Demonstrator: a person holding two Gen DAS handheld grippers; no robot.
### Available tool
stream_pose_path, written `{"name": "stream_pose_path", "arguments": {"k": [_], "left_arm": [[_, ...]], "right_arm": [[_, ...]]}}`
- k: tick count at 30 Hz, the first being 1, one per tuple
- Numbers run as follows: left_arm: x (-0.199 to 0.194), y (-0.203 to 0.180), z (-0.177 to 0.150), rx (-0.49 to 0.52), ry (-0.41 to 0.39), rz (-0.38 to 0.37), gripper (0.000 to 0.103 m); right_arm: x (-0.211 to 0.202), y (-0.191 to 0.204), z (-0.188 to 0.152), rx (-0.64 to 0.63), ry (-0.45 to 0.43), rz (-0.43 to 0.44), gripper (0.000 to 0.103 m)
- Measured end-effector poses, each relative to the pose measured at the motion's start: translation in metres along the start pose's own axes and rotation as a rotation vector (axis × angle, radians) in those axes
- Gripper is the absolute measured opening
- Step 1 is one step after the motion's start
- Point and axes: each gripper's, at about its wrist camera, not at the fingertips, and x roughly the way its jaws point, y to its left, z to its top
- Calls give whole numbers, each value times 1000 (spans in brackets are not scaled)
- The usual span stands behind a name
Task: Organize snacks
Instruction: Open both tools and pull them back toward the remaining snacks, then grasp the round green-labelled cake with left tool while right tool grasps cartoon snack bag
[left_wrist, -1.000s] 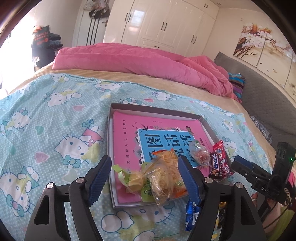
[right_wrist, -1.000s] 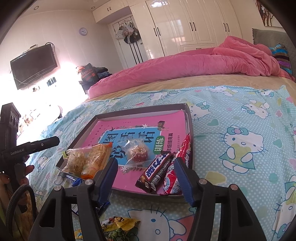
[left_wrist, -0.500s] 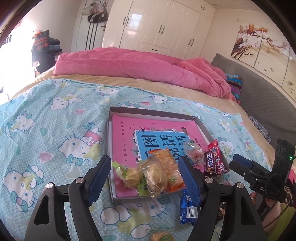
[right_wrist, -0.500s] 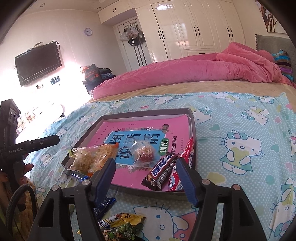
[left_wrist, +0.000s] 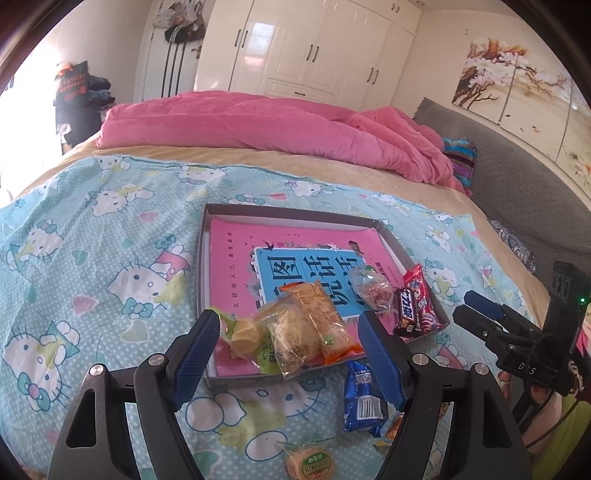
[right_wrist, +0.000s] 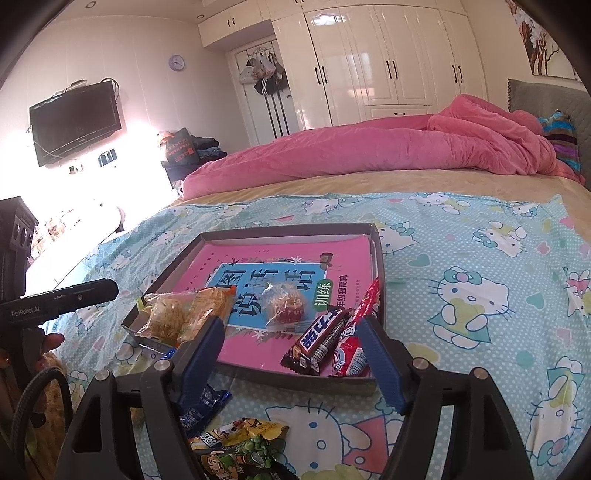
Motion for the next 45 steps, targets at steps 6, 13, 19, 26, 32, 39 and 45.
{"name": "stream_pose_path", "arguments": {"k": [6, 13, 19, 26, 32, 39, 45], "left_arm": [[-1, -1, -2, -2, 6, 2, 79], [-3, -3, -8, -17, 26, -11, 79], [-10, -7, -12, -11, 28, -10, 79], [-16, -9, -18, -10, 44, -9, 79], [-21, -11, -23, -11, 56, -8, 79], [-26, -14, -28, -1, 69, -9, 79], [-28, -14, -32, -10, 87, 0, 79]], "right_arm": [[-2, 2, -1, -4, 6, -3, 76], [-9, 7, -3, -14, 10, -1, 78], [-15, 13, -6, -22, 18, 6, 79], [-23, 15, -10, -17, 26, 5, 81], [-28, 18, -16, -16, 49, 10, 81], [-30, 25, -23, -25, 72, 23, 82], [-34, 28, -27, -37, 88, 23, 82]]}}
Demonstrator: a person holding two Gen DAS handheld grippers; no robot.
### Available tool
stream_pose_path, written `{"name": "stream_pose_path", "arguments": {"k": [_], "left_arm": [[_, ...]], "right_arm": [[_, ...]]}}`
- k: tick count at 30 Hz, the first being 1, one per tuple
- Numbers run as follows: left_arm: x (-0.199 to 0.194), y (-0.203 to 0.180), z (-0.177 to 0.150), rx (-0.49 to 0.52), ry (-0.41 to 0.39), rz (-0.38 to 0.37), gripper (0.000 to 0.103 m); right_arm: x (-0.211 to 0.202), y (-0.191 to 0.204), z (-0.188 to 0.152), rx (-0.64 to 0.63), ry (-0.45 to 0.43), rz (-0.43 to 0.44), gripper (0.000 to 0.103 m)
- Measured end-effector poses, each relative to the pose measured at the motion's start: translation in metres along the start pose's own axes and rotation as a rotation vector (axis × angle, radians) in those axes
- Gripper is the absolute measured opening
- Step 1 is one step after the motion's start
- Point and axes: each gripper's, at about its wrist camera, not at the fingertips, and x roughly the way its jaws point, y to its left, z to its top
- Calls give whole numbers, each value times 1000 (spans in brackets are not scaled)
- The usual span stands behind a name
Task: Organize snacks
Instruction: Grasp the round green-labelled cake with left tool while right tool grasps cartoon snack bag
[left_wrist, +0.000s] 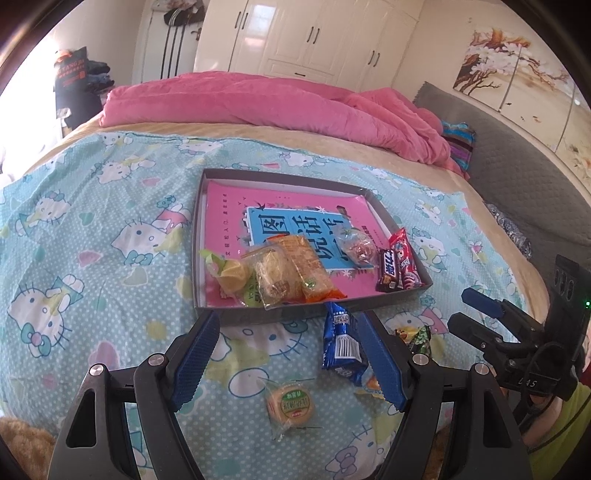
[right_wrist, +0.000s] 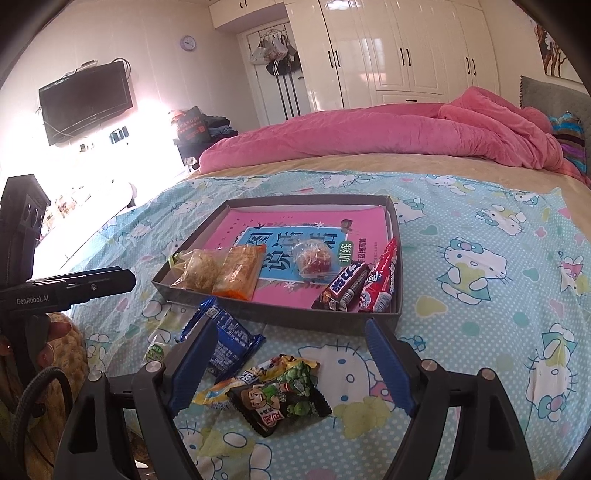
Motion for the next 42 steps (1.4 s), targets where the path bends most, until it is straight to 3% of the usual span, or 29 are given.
{"name": "stream_pose_path", "arguments": {"k": [23, 29, 42], "left_arm": [[12, 0, -19, -12, 122, 29, 79], [20, -4, -25, 5, 160, 32, 79], [41, -14, -41, 60, 277, 48, 79]], "right_arm": [[13, 23, -23, -117, 148, -13, 82], [23, 29, -30, -167, 210, -53, 82], [35, 23, -36, -157, 273, -84, 82]]}}
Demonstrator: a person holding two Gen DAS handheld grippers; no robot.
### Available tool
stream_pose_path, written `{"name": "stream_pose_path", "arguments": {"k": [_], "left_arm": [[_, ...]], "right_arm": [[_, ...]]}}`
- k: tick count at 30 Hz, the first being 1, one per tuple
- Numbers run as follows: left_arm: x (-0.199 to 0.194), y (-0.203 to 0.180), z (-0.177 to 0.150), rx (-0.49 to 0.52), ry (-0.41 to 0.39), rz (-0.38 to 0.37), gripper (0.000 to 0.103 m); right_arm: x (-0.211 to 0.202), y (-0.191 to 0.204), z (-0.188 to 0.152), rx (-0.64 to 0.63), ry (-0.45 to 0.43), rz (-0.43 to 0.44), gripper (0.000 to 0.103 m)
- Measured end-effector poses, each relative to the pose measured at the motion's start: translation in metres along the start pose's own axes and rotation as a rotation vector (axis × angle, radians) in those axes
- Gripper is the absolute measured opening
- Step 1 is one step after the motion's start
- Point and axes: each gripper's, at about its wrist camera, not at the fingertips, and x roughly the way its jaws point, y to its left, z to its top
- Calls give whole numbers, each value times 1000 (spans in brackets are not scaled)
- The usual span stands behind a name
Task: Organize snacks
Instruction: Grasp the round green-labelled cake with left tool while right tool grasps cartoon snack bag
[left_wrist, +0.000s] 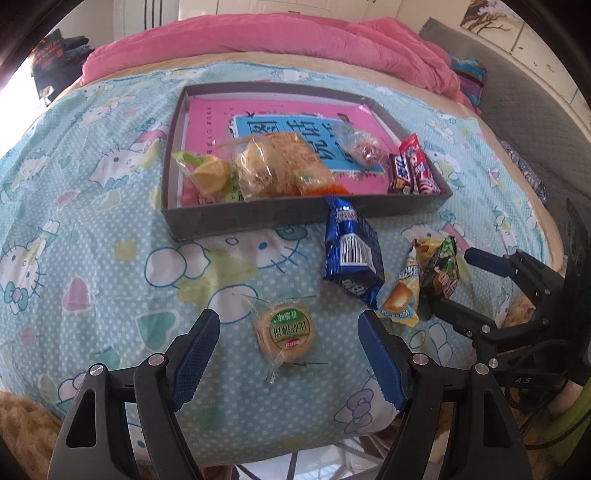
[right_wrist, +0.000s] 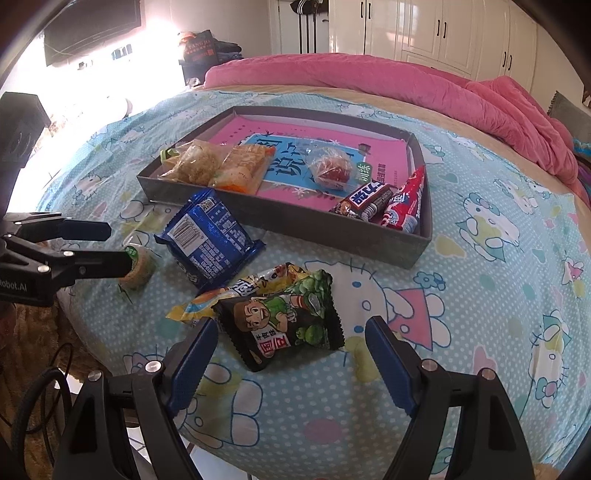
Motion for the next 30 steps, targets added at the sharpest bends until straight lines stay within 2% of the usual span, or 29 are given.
{"name": "stream_pose_path", "arguments": {"k": [9, 18, 27, 30], "left_arm": [[19, 1, -5, -18, 72, -8, 79], [28, 0, -1, -29, 88, -11, 79], [35, -7, 1, -24, 82, -38, 79], [36, -9, 2, -21, 78, -49, 72]], "right_arm": [[16, 3, 0, -26, 48, -33, 82], [23, 0, 5, -30, 38, -38, 82], [30, -13, 6, 16, 48, -8, 65], [30, -18, 6, 38, 40, -3, 58]]}}
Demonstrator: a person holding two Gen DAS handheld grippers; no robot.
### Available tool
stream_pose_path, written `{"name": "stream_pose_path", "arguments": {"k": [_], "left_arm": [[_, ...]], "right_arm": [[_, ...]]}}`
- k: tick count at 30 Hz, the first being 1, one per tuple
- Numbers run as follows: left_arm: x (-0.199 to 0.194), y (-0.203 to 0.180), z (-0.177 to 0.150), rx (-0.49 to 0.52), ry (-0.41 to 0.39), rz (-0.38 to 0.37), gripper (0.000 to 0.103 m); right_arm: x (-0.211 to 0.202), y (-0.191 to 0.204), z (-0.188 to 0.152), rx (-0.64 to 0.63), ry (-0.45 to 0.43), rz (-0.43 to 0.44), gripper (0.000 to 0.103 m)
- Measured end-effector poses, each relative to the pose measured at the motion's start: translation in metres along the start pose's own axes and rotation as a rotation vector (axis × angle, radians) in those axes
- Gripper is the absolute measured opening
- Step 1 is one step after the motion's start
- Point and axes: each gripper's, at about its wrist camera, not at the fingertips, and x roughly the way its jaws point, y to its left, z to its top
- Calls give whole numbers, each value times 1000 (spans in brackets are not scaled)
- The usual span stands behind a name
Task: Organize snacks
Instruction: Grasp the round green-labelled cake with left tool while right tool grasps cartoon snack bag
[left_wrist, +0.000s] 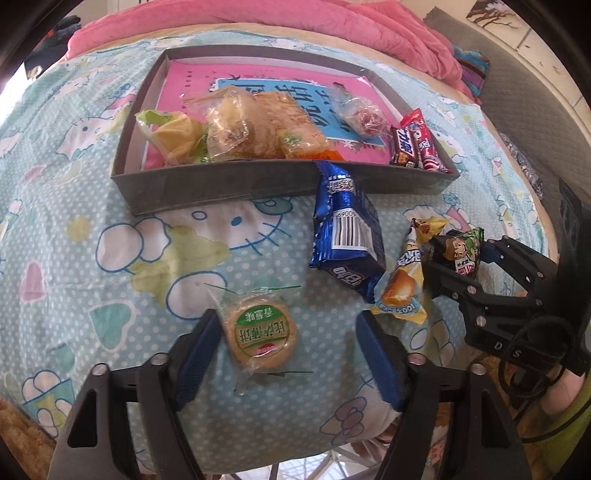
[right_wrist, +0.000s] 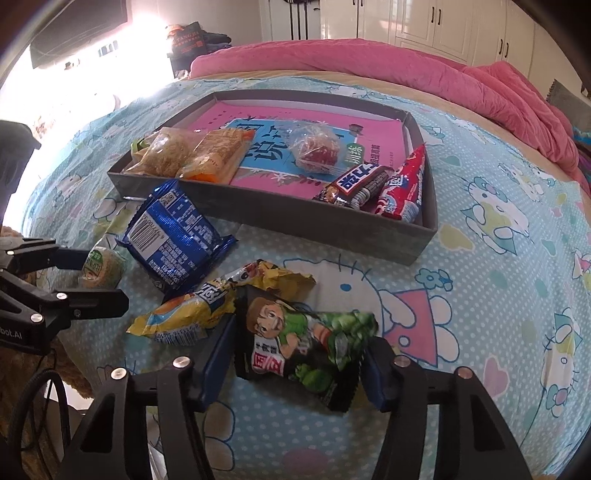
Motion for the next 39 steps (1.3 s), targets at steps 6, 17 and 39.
{"name": "stream_pose_path", "arguments": {"k": [6, 17, 39], "left_arm": [[4, -1, 1, 10, 3, 28, 55], [-8, 10, 4, -7, -32, -25, 36], [-61, 39, 24, -64, -270, -11, 36]], "right_arm": [[0, -11, 1, 56, -9, 26, 57], [-6, -35, 5, 164, -39, 53, 50], [-30, -41, 15, 168, -169, 80, 50]]}}
